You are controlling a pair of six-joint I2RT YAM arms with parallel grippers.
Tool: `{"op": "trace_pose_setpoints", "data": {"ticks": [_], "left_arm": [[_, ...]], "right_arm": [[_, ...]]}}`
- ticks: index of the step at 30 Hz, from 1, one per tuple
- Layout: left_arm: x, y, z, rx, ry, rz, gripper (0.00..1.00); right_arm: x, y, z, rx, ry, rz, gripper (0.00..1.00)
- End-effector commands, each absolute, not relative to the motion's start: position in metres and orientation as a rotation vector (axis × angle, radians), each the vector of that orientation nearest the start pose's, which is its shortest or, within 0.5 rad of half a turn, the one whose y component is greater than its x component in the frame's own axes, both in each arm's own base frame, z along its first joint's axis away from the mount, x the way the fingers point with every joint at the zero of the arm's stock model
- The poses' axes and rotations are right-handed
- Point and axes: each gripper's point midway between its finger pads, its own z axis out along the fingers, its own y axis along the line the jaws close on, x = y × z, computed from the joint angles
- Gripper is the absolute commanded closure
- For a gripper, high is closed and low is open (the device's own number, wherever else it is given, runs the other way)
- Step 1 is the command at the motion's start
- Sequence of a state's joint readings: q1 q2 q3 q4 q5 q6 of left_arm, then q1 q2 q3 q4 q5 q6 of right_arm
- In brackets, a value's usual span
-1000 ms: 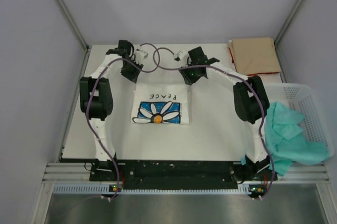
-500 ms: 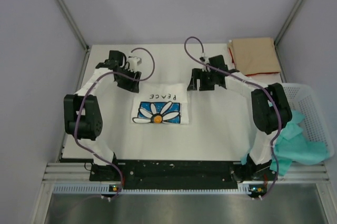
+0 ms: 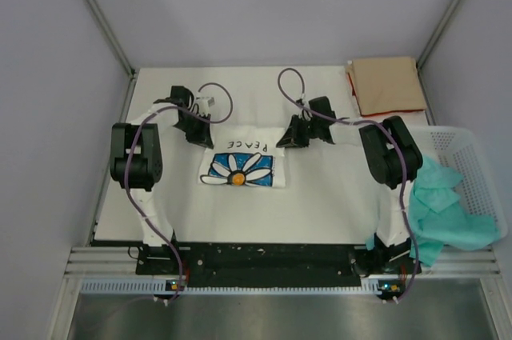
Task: Fold and stack the t-shirts
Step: Put the neatly folded tshirt into the corner of the board with the right arm
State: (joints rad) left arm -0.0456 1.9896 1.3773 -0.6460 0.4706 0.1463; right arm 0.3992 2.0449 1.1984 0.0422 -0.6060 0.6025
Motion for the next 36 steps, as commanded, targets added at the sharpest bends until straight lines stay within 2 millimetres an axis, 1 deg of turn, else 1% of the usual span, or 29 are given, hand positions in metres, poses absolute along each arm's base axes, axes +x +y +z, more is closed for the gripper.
{"op": "trace_pose_setpoints", "data": {"ticks": [1, 5, 6, 8, 9, 10, 12, 13, 15, 16, 18, 22, 25, 27, 30, 32, 34, 36], "left_arm": [[0.401, -0.097, 0.026, 0.381, 2.685, -0.658, 1.0], [0.404, -0.093, 0.034, 0.395, 2.668, -0.615, 0.99], [0.405, -0.092, 0.038, 0.402, 2.663, -0.601, 0.92], [0.407, -0.085, 0.043, 0.416, 2.657, -0.536, 0.62], [0.411, -0.079, 0.048, 0.421, 2.646, -0.487, 0.53], [0.413, -0.072, 0.055, 0.428, 2.63, -0.435, 0.41], [0.417, -0.061, 0.074, 0.437, 2.583, -0.378, 0.22], [0.419, -0.053, 0.085, 0.427, 2.561, -0.355, 0.02], [0.419, -0.047, 0.102, 0.445, 2.526, -0.319, 0.01], [0.419, -0.029, 0.109, 0.408, 2.52, -0.279, 0.01], [0.416, -0.018, 0.12, 0.421, 2.502, -0.224, 0.01], [0.408, -0.005, 0.135, 0.436, 2.471, -0.156, 0.01], [0.402, 0.001, 0.139, 0.442, 2.463, -0.129, 0.01], [0.398, 0.005, 0.139, 0.438, 2.466, -0.111, 0.01], [0.395, 0.008, 0.141, 0.447, 2.464, -0.09, 0.01], [0.394, 0.008, 0.142, 0.451, 2.461, -0.082, 0.01], [0.394, 0.01, 0.142, 0.451, 2.463, -0.073, 0.01], [0.393, 0.009, 0.141, 0.45, 2.466, -0.077, 0.01]], "right_arm": [[0.39, 0.31, 0.066, -0.139, 2.408, 1.285, 1.0], [0.397, 0.307, 0.078, -0.179, 2.386, 1.263, 1.0], [0.4, 0.307, 0.082, -0.195, 2.382, 1.247, 1.0], [0.405, 0.305, 0.088, -0.238, 2.368, 1.216, 1.0], [0.406, 0.302, 0.09, -0.25, 2.383, 1.193, 1.0], [0.409, 0.299, 0.091, -0.271, 2.384, 1.164, 1.0], [0.412, 0.289, 0.093, -0.327, 2.409, 1.085, 1.0], [0.416, 0.284, 0.094, -0.352, 2.418, 1.035, 1.0], [0.421, 0.272, 0.098, -0.425, 2.429, 0.937, 1.0], [0.426, 0.264, 0.102, -0.445, 2.43, 0.888, 1.0], [0.434, 0.252, 0.111, -0.508, 2.417, 0.792, 1.0], [0.451, 0.223, 0.135, -0.607, 2.372, 0.612, 1.0], [0.461, 0.202, 0.152, -0.674, 2.338, 0.487, 1.0], [0.47, 0.186, 0.162, -0.73, 2.309, 0.371, 1.0], [0.488, 0.157, 0.182, -0.764, 2.27, 0.142, 1.0], [0.502, 0.134, 0.198, -0.752, 2.244, -0.016, 1.0], [0.515, 0.111, 0.212, -0.74, 2.221, -0.148, 1.0], [0.526, 0.094, 0.231, -0.746, 2.183, -0.263, 1.0]]}}
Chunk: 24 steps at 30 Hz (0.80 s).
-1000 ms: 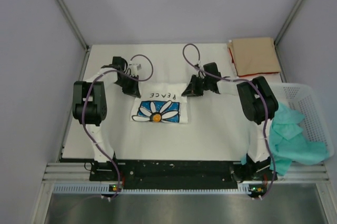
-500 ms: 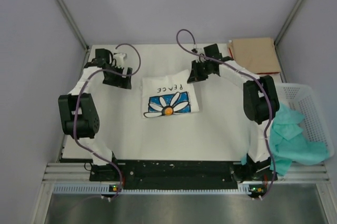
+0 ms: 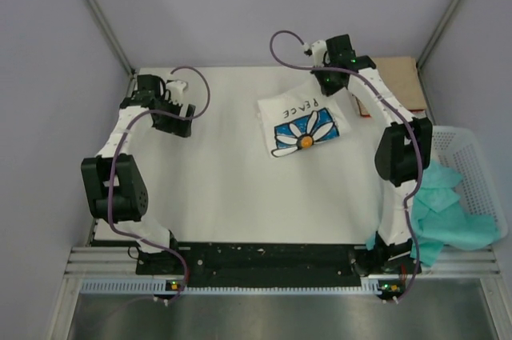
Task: Fold and stack the t-shirts
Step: Put the neatly folded tshirt into the corner of the board with the right arm
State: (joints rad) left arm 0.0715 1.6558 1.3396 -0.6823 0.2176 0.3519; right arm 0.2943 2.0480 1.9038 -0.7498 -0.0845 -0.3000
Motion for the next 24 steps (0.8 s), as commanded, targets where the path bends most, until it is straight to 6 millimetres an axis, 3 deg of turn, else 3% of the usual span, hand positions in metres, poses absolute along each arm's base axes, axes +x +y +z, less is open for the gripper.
{"op": "trace_pose_setpoints", "data": {"ticks": [1, 6, 11, 20, 24], "left_arm": [[0.393, 0.009, 0.139, 0.452, 2.468, -0.079, 0.01], [0.394, 0.01, 0.135, 0.451, 2.482, -0.073, 0.01], [0.395, 0.014, 0.135, 0.445, 2.484, -0.048, 0.01], [0.395, 0.019, 0.134, 0.45, 2.49, -0.014, 0.01], [0.396, 0.019, 0.133, 0.448, 2.492, -0.013, 0.01]], "right_arm": [[0.531, 0.086, 0.241, -0.746, 2.161, -0.315, 1.0], [0.549, 0.052, 0.283, -0.765, 2.073, -0.592, 1.0], [0.561, 0.028, 0.304, -0.807, 2.025, -0.793, 1.0], [0.563, -0.012, 0.36, -0.736, 1.91, -0.941, 1.0], [0.561, -0.023, 0.375, -0.764, 1.879, -0.998, 1.0]]}}
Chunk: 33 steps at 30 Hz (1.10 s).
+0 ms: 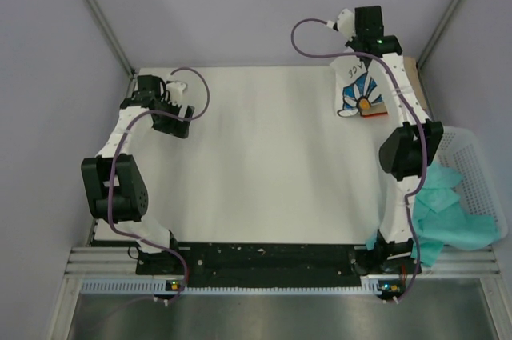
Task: Fold and stack the t-shirts
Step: Put the neatly folded tshirt into the corner of the board with the right arm
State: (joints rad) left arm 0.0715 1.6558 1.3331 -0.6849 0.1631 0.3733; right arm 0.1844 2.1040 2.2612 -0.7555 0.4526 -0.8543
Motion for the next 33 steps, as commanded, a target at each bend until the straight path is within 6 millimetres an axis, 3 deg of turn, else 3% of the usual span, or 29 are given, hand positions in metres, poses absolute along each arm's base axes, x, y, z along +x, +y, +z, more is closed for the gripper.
{"op": "trace_pose_setpoints", "data": {"ticks": [1, 17, 20, 27, 29, 30, 33], "left_arm": [[0.396, 0.019, 0.133, 0.451, 2.492, -0.013, 0.01], [0.401, 0.028, 0.129, 0.446, 2.523, 0.039, 0.01], [0.403, 0.028, 0.129, 0.441, 2.525, 0.042, 0.01], [0.404, 0.03, 0.128, 0.435, 2.532, 0.049, 0.01], [0.405, 0.03, 0.129, 0.434, 2.534, 0.053, 0.01], [0.404, 0.031, 0.129, 0.431, 2.538, 0.055, 0.01], [0.404, 0.031, 0.128, 0.424, 2.545, 0.06, 0.01]], "right_arm": [[0.56, -0.025, 0.377, -0.788, 1.87, -1.014, 1.0], [0.567, -0.056, 0.411, -0.811, 1.753, -1.106, 1.0], [0.57, -0.062, 0.4, -0.84, 1.772, -1.104, 1.0], [0.583, -0.098, 0.374, -0.837, 1.813, -1.145, 1.0], [0.59, -0.099, 0.365, -0.847, 1.811, -1.137, 1.0], [0.59, -0.118, 0.361, -0.826, 1.832, -1.155, 1.0], [0.6, -0.128, 0.345, -0.839, 1.835, -1.162, 1.0]]}}
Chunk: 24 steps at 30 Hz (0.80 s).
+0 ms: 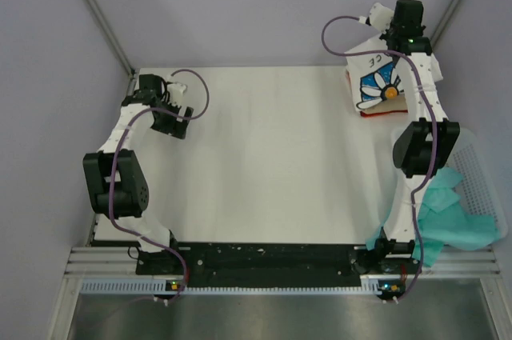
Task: Fold and stack the t-shirts
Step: Put the neatly folded tshirt into the corner of the board with the right arm
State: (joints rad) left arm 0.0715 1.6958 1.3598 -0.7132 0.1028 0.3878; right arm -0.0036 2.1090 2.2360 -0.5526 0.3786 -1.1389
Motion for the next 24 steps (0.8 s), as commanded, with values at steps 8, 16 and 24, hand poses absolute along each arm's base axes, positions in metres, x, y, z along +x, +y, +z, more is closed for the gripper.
{"op": "trace_pose_setpoints", "data": {"ticks": [8, 16, 24], "left_arm": [[0.4, 0.033, 0.123, 0.417, 2.559, 0.069, 0.01], [0.397, 0.033, 0.128, 0.422, 2.551, 0.075, 0.01], [0.389, 0.023, 0.137, 0.443, 2.504, 0.023, 0.01]], "right_arm": [[0.632, -0.165, 0.345, -0.589, 1.657, -1.283, 0.12], [0.605, -0.161, 0.424, -0.331, 1.547, -1.273, 0.01], [0.576, -0.054, 0.387, -0.429, 1.645, -0.921, 0.01]]}}
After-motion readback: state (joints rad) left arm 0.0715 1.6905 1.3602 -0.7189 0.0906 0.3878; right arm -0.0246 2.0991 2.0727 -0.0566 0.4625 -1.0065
